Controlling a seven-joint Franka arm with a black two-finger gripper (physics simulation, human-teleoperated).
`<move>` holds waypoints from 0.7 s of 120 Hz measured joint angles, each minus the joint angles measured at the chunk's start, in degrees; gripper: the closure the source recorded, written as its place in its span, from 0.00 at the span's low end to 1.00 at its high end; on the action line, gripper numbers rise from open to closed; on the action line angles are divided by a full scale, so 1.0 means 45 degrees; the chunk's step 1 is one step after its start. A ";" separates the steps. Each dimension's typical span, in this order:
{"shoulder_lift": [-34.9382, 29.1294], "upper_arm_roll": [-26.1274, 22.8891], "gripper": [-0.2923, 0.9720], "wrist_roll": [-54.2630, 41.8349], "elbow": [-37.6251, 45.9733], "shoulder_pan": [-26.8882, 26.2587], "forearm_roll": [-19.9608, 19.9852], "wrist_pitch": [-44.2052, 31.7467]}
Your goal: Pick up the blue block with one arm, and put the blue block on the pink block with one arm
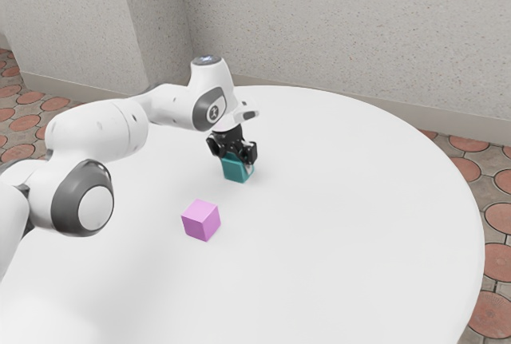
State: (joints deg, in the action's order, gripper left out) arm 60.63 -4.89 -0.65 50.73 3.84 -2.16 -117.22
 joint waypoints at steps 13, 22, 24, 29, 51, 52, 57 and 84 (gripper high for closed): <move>-0.0289 0.0014 0.47 0.0008 0.0014 -0.0081 -0.0025 0.0260; -0.0717 0.0025 0.47 0.0009 0.0218 -0.0089 -0.0053 0.0559; -0.0849 0.0025 0.47 0.0009 0.0337 -0.0085 -0.0058 0.0624; -0.1292 0.0049 0.47 0.0008 0.0805 -0.0073 -0.0074 0.0767; -0.3236 0.0047 0.47 0.0006 0.3399 -0.0052 -0.0118 0.1136; -0.3313 0.0042 0.47 0.0006 0.3500 -0.0052 -0.0119 0.1146; -0.3664 0.0024 0.47 0.0006 0.3955 -0.0052 -0.0122 0.1190; -0.6330 0.0252 0.47 0.0006 0.7060 -0.0059 -0.0139 0.1301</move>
State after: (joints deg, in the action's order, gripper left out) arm 32.15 -3.75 -0.63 82.50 3.58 -2.78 -111.37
